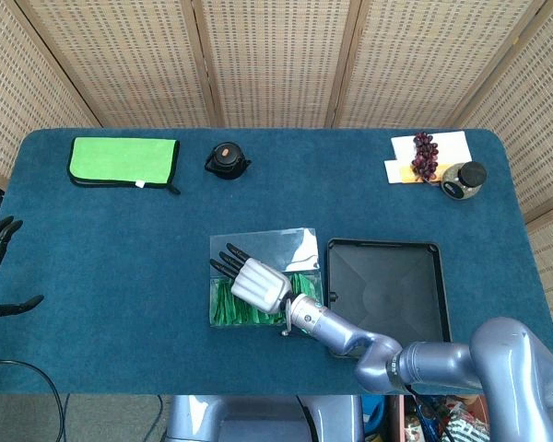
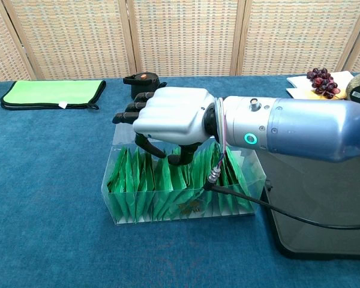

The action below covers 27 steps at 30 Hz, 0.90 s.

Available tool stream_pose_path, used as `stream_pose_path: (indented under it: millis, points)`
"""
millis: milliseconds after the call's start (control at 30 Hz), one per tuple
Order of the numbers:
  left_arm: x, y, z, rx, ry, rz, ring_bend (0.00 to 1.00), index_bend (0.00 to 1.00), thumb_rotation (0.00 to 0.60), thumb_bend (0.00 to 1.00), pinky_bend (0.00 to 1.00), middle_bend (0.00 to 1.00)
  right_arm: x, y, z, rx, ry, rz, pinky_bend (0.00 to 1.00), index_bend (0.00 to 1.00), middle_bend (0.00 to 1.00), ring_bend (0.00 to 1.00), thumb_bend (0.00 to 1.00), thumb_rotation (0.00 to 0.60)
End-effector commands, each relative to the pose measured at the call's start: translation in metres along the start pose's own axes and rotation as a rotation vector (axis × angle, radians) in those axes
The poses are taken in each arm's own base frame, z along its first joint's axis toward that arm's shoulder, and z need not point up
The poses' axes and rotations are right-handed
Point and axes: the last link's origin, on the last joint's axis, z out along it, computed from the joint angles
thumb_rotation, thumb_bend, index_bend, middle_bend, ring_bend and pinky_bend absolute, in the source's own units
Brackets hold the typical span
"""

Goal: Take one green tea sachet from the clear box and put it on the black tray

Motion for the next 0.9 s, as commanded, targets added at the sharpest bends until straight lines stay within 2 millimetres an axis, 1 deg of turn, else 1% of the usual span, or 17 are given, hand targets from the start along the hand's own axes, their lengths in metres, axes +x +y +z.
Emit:
stream_pose_path:
  millis: [33, 533, 900]
  points:
    - [0.0002, -0.0002, 0.0000, 0.000, 0.000, 0.000, 0.00, 0.00, 0.600, 0.09, 0.00, 0.00, -0.0006, -0.0003, 0.0001, 0.000, -0.001, 0.001, 0.00, 0.61, 0.09, 0.00, 0.56, 0.600]
    - [0.0006, -0.0002, 0.0002, 0.000, 0.001, -0.001, 0.00, 0.00, 0.600, 0.09, 0.00, 0.00, -0.0022, -0.0033, 0.0006, 0.004, 0.010, 0.007, 0.00, 0.66, 0.10, 0.00, 0.57, 0.600]
    - [0.0006, -0.0003, 0.0003, 0.000, 0.001, -0.001, 0.00, 0.00, 0.600, 0.09, 0.00, 0.00, 0.0001, -0.0024, -0.0009, 0.003, 0.034, 0.016, 0.01, 0.67, 0.11, 0.00, 0.57, 0.600]
